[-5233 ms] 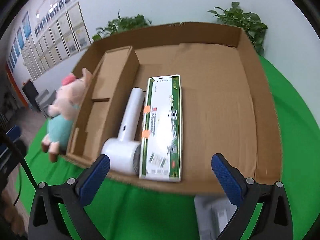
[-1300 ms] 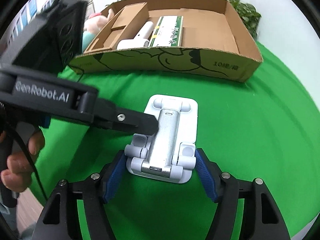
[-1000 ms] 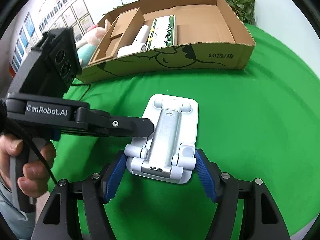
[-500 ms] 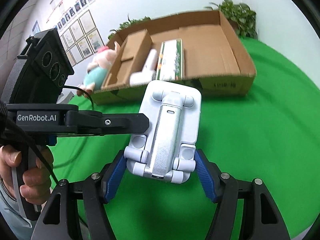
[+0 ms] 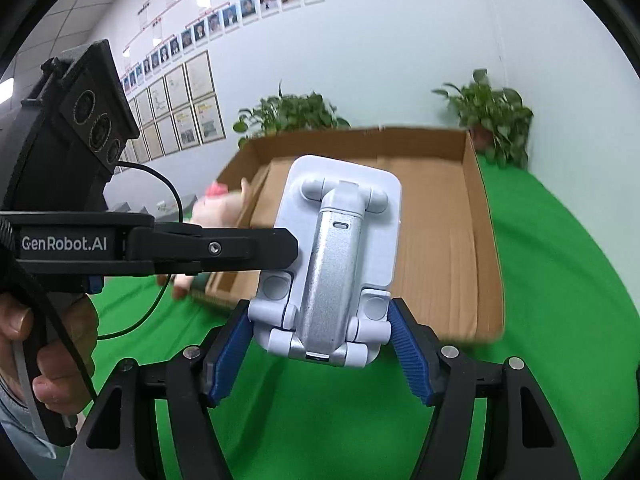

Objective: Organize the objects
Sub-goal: 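Carry the phone stand over the tray box and lower it beside the medicine box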

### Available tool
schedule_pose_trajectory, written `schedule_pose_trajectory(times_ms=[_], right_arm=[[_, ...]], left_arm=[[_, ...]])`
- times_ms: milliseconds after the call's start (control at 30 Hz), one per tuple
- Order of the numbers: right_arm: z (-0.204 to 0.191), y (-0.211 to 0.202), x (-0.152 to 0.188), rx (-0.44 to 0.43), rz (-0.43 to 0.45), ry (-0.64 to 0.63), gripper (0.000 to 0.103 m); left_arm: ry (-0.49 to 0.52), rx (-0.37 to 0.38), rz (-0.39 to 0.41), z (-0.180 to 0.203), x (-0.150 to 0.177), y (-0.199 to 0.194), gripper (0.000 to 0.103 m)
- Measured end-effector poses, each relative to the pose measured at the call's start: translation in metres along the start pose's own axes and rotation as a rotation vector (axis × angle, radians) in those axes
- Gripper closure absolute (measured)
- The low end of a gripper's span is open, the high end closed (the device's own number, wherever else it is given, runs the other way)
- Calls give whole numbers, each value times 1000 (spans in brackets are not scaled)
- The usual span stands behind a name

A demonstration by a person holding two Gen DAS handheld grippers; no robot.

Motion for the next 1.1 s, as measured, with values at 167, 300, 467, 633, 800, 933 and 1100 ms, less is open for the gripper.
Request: schedule_pose_trajectory(times_ms=[167, 300, 467, 633, 800, 933, 1100], right_arm=[[19, 12, -29, -4, 29, 6, 38], [38, 30, -38, -26, 29, 46, 38], [62, 59, -34, -64, -5, 95, 38], [90, 106, -14, -114, -80, 153, 38], [106, 139, 16, -159, -158, 196, 38], [112, 155, 30, -191, -212, 217, 38], [113, 173, 44, -211, -287, 232, 39]], left_arm=[[31, -20, 14, 8, -31, 10, 91], [41, -53, 2, 5, -47, 26, 91], [26, -92, -38, -6, -56, 51, 91], [-3, -134, -96, -25, -51, 85, 91], [-40, -175, -152, -43, -41, 117, 91], [-64, -207, -185, -53, -34, 132, 91], [-96, -247, -219, -63, -25, 143, 90]])
Point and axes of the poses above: each gripper's, at about its wrist camera, not at the fingertips, and y roughly the way its jaws point, z to its right, x to its underside, the point moved 2 cm from there along y, roughly the way its jaws point, and after that the axes turned 15 degrees about -y, right-handed, at the moved point
